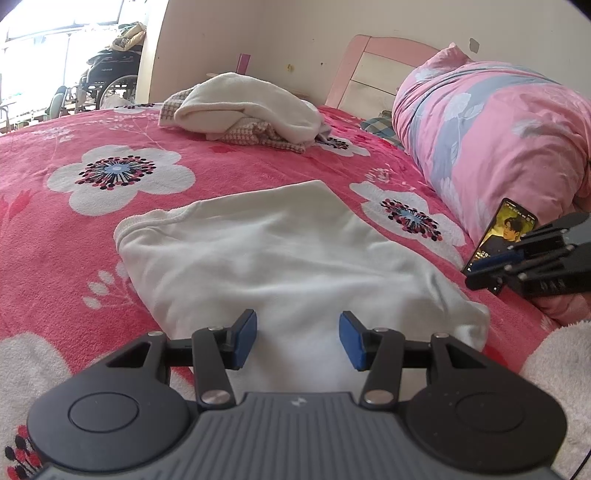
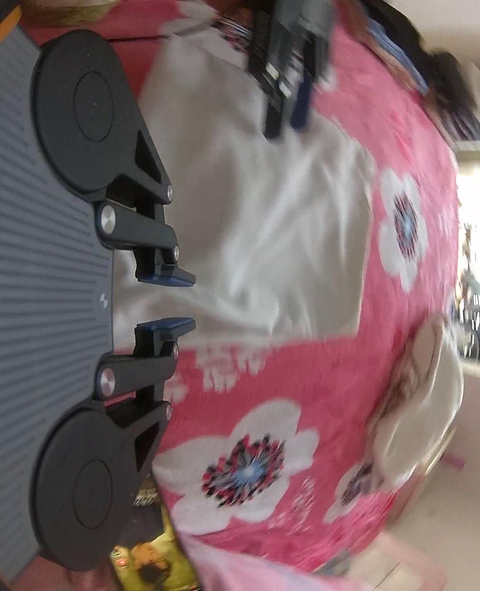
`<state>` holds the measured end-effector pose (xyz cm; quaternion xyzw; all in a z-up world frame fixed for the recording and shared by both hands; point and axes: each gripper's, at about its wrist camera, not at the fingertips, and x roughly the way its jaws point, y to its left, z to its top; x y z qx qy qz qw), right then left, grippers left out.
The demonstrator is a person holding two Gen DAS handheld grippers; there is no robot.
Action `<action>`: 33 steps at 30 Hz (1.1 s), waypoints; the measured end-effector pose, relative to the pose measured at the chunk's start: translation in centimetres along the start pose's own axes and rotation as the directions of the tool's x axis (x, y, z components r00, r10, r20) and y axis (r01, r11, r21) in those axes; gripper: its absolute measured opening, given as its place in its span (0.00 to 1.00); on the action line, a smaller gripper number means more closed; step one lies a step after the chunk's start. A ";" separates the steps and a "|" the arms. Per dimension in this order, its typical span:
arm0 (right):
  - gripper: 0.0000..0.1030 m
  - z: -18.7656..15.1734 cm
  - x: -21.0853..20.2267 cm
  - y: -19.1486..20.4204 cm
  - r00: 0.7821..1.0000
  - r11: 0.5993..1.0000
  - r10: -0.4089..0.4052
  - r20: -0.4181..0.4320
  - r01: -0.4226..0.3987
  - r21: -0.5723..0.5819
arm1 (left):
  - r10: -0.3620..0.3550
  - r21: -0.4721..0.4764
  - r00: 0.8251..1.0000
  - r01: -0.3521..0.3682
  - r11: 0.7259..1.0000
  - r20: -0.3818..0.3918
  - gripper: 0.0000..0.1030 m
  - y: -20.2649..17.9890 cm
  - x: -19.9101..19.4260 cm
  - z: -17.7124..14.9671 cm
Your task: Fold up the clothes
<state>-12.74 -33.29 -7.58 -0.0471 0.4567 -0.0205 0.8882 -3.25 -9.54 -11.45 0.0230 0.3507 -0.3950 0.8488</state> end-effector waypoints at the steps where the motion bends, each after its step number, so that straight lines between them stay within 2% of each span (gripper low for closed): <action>1: 0.16 0.0 0.4 -0.5 1.000 1.000 -0.007 -0.011 0.007 0.009 | 0.000 0.000 1.000 0.000 1.000 0.000 0.49 0.0 0.0 0.0; 6: 0.16 -1.1 2.6 -0.4 0.995 0.998 0.032 -0.090 -0.036 -0.042 | -0.001 0.003 1.000 0.001 1.000 -0.002 0.49 0.0 0.1 -0.1; 13: 0.17 -0.9 3.6 0.0 0.991 0.992 0.052 -0.125 -0.066 -0.107 | -0.002 0.002 1.000 0.002 1.000 -0.007 0.50 0.0 0.3 0.0; 17: 0.17 -0.7 4.3 -0.7 0.983 0.986 0.101 -0.156 -0.120 -0.119 | -0.002 0.005 1.000 0.002 1.000 -0.009 0.50 0.0 0.5 0.0; 26: 0.21 -0.6 6.2 -3.3 0.948 0.971 0.230 -0.218 -0.239 -0.015 | 0.002 0.010 1.000 -0.002 1.000 -0.010 0.50 -0.1 0.7 -0.1; 27: 0.20 -0.6 6.1 -3.2 0.947 0.970 0.232 -0.221 -0.241 -0.013 | 0.002 0.010 1.000 -0.002 1.000 -0.010 0.50 -0.1 0.8 -0.1; 29: 0.06 -0.6 6.0 -2.9 0.946 0.970 0.233 -0.224 -0.243 -0.017 | 0.003 0.010 1.000 -0.003 1.000 -0.010 0.50 -0.1 0.8 -0.1; 33: 0.04 -0.4 4.5 -1.1 0.977 0.984 0.128 -0.171 -0.147 -0.102 | 0.005 0.012 1.000 -0.005 1.000 -0.012 0.50 -0.1 0.8 -0.1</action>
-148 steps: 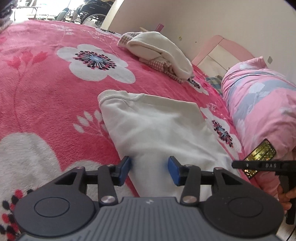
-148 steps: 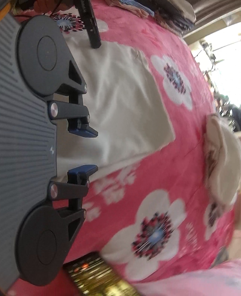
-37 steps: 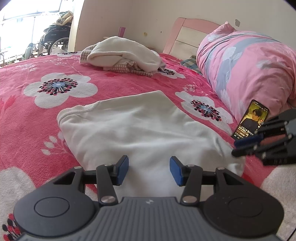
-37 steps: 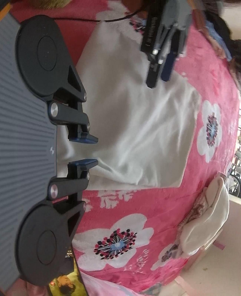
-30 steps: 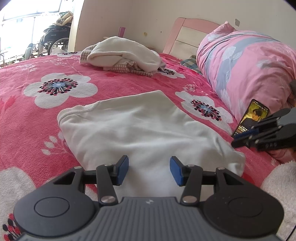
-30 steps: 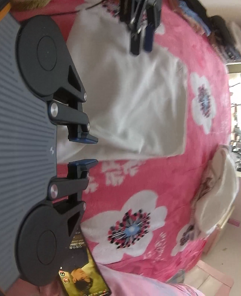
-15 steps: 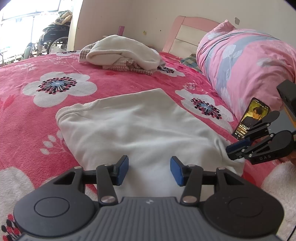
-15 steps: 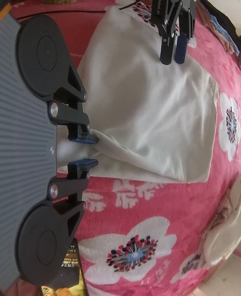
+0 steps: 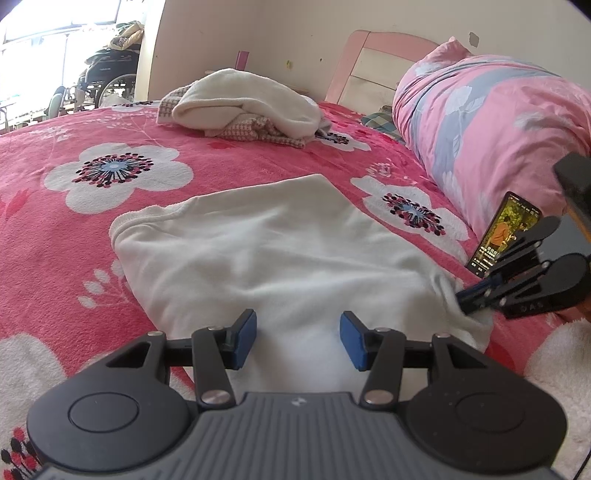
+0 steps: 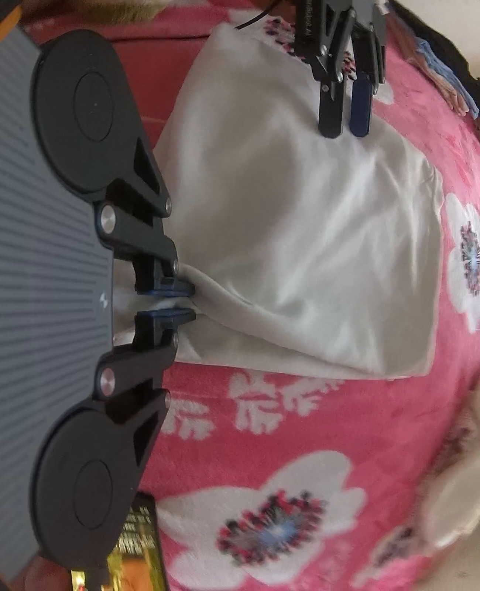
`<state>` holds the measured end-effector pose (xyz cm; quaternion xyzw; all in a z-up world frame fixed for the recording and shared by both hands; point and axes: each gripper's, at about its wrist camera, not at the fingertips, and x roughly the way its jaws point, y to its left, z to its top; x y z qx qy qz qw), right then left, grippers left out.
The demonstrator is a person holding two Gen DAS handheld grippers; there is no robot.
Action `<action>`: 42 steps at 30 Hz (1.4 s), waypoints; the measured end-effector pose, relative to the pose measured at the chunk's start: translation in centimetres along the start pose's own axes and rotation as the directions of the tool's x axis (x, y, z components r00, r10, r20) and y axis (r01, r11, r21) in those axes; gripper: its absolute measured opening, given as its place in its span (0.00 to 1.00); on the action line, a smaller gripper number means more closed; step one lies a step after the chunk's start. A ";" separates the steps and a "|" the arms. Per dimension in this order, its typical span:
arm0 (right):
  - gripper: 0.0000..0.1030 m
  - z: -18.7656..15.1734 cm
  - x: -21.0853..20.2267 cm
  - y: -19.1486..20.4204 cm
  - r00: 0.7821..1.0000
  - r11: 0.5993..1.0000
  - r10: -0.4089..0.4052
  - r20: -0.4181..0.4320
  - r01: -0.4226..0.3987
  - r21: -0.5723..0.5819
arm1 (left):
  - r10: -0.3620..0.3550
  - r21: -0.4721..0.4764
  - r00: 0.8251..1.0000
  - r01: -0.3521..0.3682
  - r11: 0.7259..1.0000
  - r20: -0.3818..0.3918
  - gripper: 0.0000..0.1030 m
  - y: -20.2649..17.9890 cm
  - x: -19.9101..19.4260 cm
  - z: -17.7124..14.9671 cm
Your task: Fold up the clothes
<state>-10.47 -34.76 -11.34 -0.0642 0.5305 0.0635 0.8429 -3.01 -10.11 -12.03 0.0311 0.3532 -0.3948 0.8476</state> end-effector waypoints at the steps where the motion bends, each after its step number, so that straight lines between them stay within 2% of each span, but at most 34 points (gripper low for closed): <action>1: 0.04 0.0 -0.5 0.1 0.999 0.999 -0.038 0.019 0.038 0.011 | 0.000 0.001 1.000 0.000 1.000 0.000 0.50 0.0 0.0 0.0; 5: 0.03 -0.6 -2.0 -0.6 0.984 0.984 -0.162 0.077 0.155 0.088 | 0.001 0.002 1.000 -0.001 1.000 0.000 0.50 -0.1 0.1 0.0; 8: 0.03 -1.0 -1.3 -0.7 0.978 0.976 -0.194 0.074 0.185 0.119 | 0.003 0.007 1.000 -0.003 1.000 0.000 0.50 -0.2 0.1 0.0; 13: 0.05 -0.8 0.5 -0.9 0.973 0.963 -0.232 0.019 0.226 0.144 | 0.002 0.005 1.000 -0.002 1.000 0.001 0.50 -0.2 0.0 -0.1; 15: 0.11 -0.7 0.3 -1.2 0.970 0.955 -0.241 0.004 0.237 0.178 | 0.002 0.003 1.000 -0.002 1.000 0.002 0.50 -0.2 0.0 -0.2; 16: 0.20 -0.8 0.2 -1.4 0.969 0.949 -0.246 -0.003 0.242 0.202 | 0.002 0.002 1.000 -0.002 1.000 0.002 0.50 -0.2 0.0 -0.2; 17: 0.24 -0.9 0.0 -1.8 0.969 0.941 -0.246 -0.008 0.241 0.237 | 0.001 0.001 1.000 -0.001 1.000 0.003 0.50 -0.1 0.0 -0.2; 21: 0.24 -1.3 -1.0 -3.4 0.981 0.893 -0.191 0.021 0.165 0.419 | -0.001 0.001 1.000 0.001 1.000 0.004 0.50 0.0 -0.1 -0.3; 24: 0.24 -1.6 -2.0 -4.4 0.982 0.834 -0.175 0.072 0.109 0.541 | -0.001 -0.003 1.000 0.001 1.000 0.005 0.50 0.0 -0.1 -0.3; 28: 0.23 -1.6 -3.0 -4.6 0.961 0.790 -0.255 0.108 0.143 0.596 | 0.000 -0.003 1.000 0.001 1.000 0.005 0.50 0.1 -0.1 -0.3; 30: 0.23 -1.8 -3.3 -5.3 0.957 0.764 -0.264 0.122 0.130 0.632 | 0.000 -0.002 1.000 0.000 1.000 0.004 0.50 0.1 -0.1 -0.2; 33: 0.24 -1.6 -3.3 -4.8 0.962 0.767 -0.176 0.211 0.000 0.642 | 0.003 -0.002 1.000 -0.003 1.000 0.005 0.50 0.1 0.0 -0.2; 37: 0.22 -0.3 -1.7 -3.3 0.953 0.768 0.024 0.302 -0.211 0.605 | 0.006 -0.001 1.000 -0.006 1.000 0.005 0.50 0.1 -0.1 -0.2; 39: 0.22 -0.5 0.2 -4.1 0.957 0.722 0.042 0.287 -0.228 0.654 | 0.006 -0.001 1.000 -0.006 1.000 0.006 0.50 0.0 -0.1 -0.2; 40: 0.17 -0.8 1.0 -4.8 0.961 0.694 0.026 0.276 -0.216 0.687 | 0.005 -0.001 1.000 -0.005 1.000 0.007 0.50 0.1 -0.1 -0.2; 41: 0.09 -1.5 1.6 -5.9 0.964 0.660 -0.019 0.264 -0.187 0.728 | 0.005 -0.001 1.000 -0.005 1.000 0.007 0.50 0.1 -0.1 -0.3; 42: 0.10 -2.4 1.9 -7.2 0.964 0.602 -0.072 0.257 -0.164 0.781 | 0.004 -0.001 1.000 -0.004 1.000 0.007 0.50 0.1 -0.1 -0.3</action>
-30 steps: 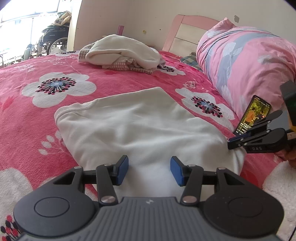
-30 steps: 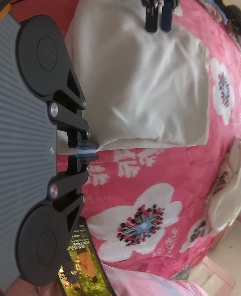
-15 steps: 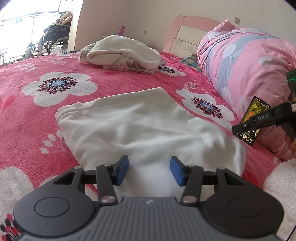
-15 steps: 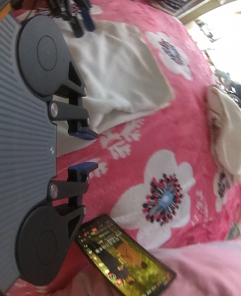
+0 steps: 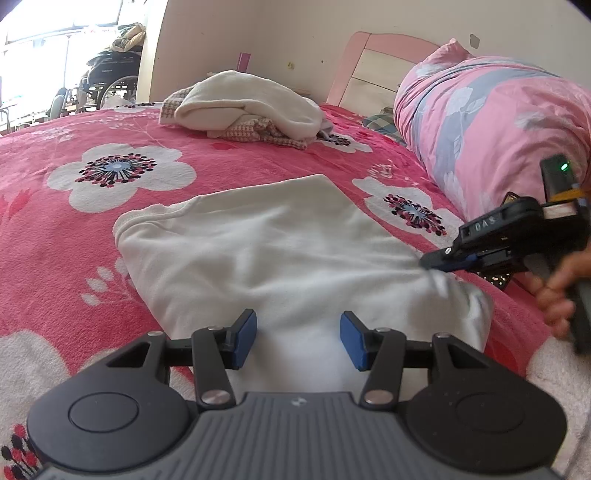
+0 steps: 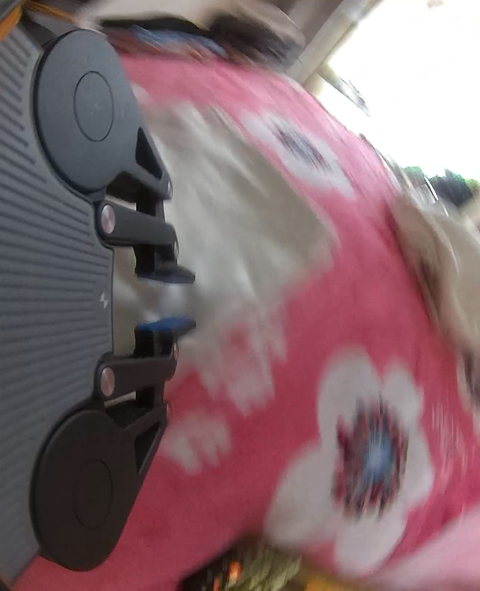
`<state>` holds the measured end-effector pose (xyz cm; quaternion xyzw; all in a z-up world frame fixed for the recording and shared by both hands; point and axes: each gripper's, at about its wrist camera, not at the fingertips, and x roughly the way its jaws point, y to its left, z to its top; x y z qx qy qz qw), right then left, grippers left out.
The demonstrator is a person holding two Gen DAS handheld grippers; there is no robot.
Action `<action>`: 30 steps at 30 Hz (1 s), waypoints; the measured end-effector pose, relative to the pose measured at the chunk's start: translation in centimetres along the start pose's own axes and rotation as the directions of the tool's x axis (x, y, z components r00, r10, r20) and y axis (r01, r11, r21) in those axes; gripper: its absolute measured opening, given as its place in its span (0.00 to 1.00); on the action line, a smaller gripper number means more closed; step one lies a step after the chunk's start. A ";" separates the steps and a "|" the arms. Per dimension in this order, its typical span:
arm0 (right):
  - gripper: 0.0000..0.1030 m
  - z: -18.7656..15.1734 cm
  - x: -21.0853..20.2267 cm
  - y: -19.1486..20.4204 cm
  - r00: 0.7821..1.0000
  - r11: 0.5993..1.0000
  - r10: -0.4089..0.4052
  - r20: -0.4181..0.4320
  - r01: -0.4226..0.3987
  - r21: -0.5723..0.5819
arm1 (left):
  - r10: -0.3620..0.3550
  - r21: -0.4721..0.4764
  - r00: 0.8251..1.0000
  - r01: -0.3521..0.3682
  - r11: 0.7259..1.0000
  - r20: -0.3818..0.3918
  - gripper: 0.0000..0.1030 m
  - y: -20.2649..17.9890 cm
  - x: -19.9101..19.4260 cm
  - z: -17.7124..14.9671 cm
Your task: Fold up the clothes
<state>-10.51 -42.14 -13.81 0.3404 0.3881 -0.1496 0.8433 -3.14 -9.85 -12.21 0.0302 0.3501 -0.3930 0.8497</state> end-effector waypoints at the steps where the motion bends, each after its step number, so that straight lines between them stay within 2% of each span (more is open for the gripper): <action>1: 0.12 0.5 -0.1 -1.5 0.999 0.996 -0.032 0.034 0.029 0.081 | -0.002 0.002 1.000 0.002 1.000 0.001 0.50 0.0 0.0 0.0; 3: 0.12 0.8 -1.0 -2.9 0.997 0.986 -0.021 0.072 0.009 0.165 | -0.004 0.003 1.000 0.004 1.000 0.001 0.50 0.1 0.1 0.0; 5: 0.13 0.6 -2.2 -2.0 0.997 0.992 0.020 0.073 -0.029 0.126 | -0.005 -0.001 1.000 0.005 1.000 0.001 0.50 0.2 0.2 0.0; 9: 0.14 -1.0 -3.8 0.5 0.993 0.994 0.106 -0.051 -0.105 0.026 | -0.006 -0.016 1.000 0.007 1.000 0.004 0.50 0.3 0.4 0.0; 10: 0.14 -1.5 -3.6 0.8 0.989 0.995 0.098 -0.107 -0.098 0.004 | -0.007 -0.019 1.000 0.007 1.000 0.004 0.50 0.3 0.4 0.0; 12: 0.14 -2.6 -2.9 0.0 0.983 1.000 0.003 -0.184 0.000 0.017 | -0.007 -0.019 1.000 0.007 1.000 0.005 0.50 0.3 0.4 0.0; 13: 0.13 -3.1 -2.8 -1.2 0.978 0.996 -0.040 -0.204 0.056 0.071 | -0.006 -0.018 1.000 0.006 1.000 0.005 0.50 0.2 0.4 0.0; 14: 0.11 -3.5 -3.1 -2.5 0.978 0.986 -0.043 -0.205 0.075 0.146 | -0.005 -0.017 1.000 0.005 1.000 0.004 0.50 0.2 0.4 0.0; 16: 0.11 -4.0 -4.1 -3.9 0.982 0.963 -0.036 -0.185 0.083 0.255 | -0.002 -0.017 1.000 0.003 1.000 0.004 0.50 0.2 0.3 0.0; 19: 0.16 -4.7 -5.6 -2.0 0.986 0.983 -0.073 -0.148 0.097 0.159 | 0.002 -0.025 1.000 -0.002 1.000 0.005 0.50 0.2 0.3 0.0; 22: 0.19 -5.2 -5.5 0.0 0.986 0.998 0.005 -0.169 0.005 0.061 | 0.006 -0.031 1.000 -0.006 1.000 0.006 0.50 0.2 0.2 0.0; 24: 0.20 -5.3 -4.9 0.0 0.982 0.998 -0.033 -0.186 0.041 0.038 | 0.007 -0.037 1.000 -0.006 0.999 0.007 0.50 0.3 0.1 0.1; 27: 0.21 -4.5 -5.8 -1.5 0.979 0.980 -0.183 -0.093 0.189 0.065 | 0.007 -0.042 1.000 -0.007 0.999 0.010 0.50 0.6 -0.4 0.1; 28: 0.21 -4.1 -6.4 -1.6 0.980 0.977 -0.195 -0.047 0.198 0.077 | 0.008 -0.041 1.000 -0.007 0.999 0.012 0.50 0.6 -0.5 0.1; 30: 0.21 -3.6 -7.4 -1.2 0.986 0.983 -0.165 0.034 0.162 0.082 | 0.009 -0.043 1.000 -0.008 0.999 0.015 0.50 0.7 -0.7 0.1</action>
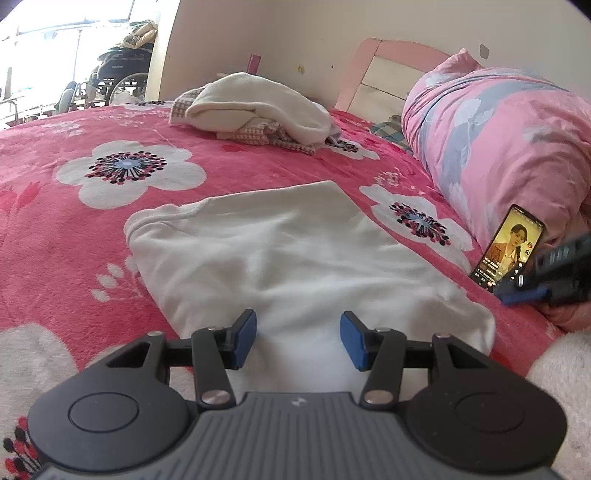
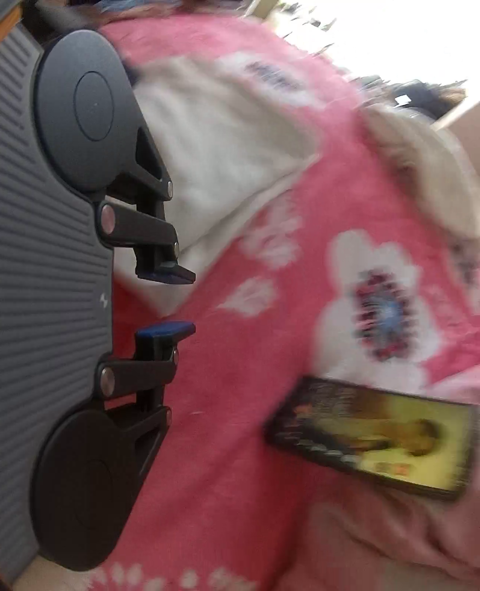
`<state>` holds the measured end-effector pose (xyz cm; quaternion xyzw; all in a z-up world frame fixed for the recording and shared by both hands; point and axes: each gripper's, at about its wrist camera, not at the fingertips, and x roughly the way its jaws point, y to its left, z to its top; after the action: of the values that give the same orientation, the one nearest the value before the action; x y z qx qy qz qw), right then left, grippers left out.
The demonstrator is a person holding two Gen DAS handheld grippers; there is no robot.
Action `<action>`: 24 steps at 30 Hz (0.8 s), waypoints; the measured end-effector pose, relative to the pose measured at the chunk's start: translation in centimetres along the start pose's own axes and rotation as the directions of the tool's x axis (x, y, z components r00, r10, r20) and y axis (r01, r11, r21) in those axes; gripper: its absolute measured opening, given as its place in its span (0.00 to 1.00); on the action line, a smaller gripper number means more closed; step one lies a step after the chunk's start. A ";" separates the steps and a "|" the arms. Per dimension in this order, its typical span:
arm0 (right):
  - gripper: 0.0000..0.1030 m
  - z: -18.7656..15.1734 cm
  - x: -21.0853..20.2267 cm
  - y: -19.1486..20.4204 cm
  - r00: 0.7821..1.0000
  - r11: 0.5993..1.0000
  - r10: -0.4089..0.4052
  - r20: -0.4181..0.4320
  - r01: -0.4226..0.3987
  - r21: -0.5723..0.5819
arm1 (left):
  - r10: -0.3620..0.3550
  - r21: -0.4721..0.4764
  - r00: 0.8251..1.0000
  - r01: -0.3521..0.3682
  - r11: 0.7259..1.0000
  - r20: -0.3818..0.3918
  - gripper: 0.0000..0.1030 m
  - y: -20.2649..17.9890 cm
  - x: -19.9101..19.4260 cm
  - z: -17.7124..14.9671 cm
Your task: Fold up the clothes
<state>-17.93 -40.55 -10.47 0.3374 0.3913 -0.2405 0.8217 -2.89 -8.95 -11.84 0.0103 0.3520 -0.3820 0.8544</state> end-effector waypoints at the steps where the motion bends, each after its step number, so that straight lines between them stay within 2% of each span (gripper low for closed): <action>1: 0.21 0.1 -0.1 0.7 0.999 0.999 0.033 0.014 -0.033 -0.023 | 0.000 -0.003 1.000 0.000 1.000 0.001 0.50 0.0 0.0 0.0; 4: 0.21 -0.1 1.2 3.2 0.988 0.984 0.150 -0.036 -0.153 -0.089 | 0.001 -0.004 1.000 -0.001 1.000 0.005 0.50 0.0 -0.1 0.1; 6: 0.21 -0.3 3.1 4.0 0.966 0.970 0.233 -0.117 -0.239 -0.047 | -0.001 -0.001 1.000 0.001 1.000 0.008 0.50 0.1 -0.2 0.1; 7: 0.20 -0.2 4.3 3.8 0.959 0.968 0.249 -0.137 -0.252 -0.006 | -0.002 0.000 1.000 0.002 1.000 0.010 0.50 0.2 -0.2 0.1; 10: 0.03 0.7 6.5 2.4 0.970 0.975 0.219 -0.108 -0.211 0.074 | -0.006 0.003 1.000 0.006 1.000 0.014 0.50 0.4 -0.3 0.0; 12: 0.09 2.1 5.5 2.3 0.992 0.990 0.127 -0.003 -0.127 0.059 | -0.008 0.005 1.000 0.008 1.000 0.015 0.50 0.6 -0.4 0.0; 14: 0.10 3.3 4.5 3.3 0.991 0.994 0.109 0.072 -0.110 0.006 | -0.009 0.003 1.000 0.009 1.000 0.015 0.50 0.7 -0.2 0.0; 16: 0.10 3.7 4.4 4.8 0.981 0.983 0.183 0.067 -0.180 -0.046 | -0.010 -0.001 1.000 0.010 1.000 0.016 0.50 0.7 0.0 0.1; 19: 0.10 3.3 6.3 8.0 0.954 0.946 0.294 -0.056 -0.299 -0.121 | -0.009 -0.005 1.000 0.009 1.000 0.014 0.50 0.7 0.2 0.3; 21: 0.10 3.0 8.7 9.8 0.939 0.934 0.320 -0.124 -0.335 -0.124 | -0.009 -0.008 1.000 0.009 1.000 0.014 0.50 0.8 0.1 0.3; 22: 0.10 3.2 10.0 10.2 0.941 0.937 0.311 -0.129 -0.327 -0.124 | -0.009 -0.009 1.000 0.009 1.000 0.014 0.50 0.8 0.1 0.2; 24: 0.03 4.5 12.2 10.3 0.962 0.953 0.266 -0.062 -0.272 -0.130 | -0.006 -0.004 1.000 0.006 1.000 0.014 0.50 0.7 0.0 0.1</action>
<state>-1.97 -38.71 -14.45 0.3353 0.3753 -0.0913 0.8593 -2.35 -8.49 -11.91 0.0048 0.3468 -0.3838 0.8558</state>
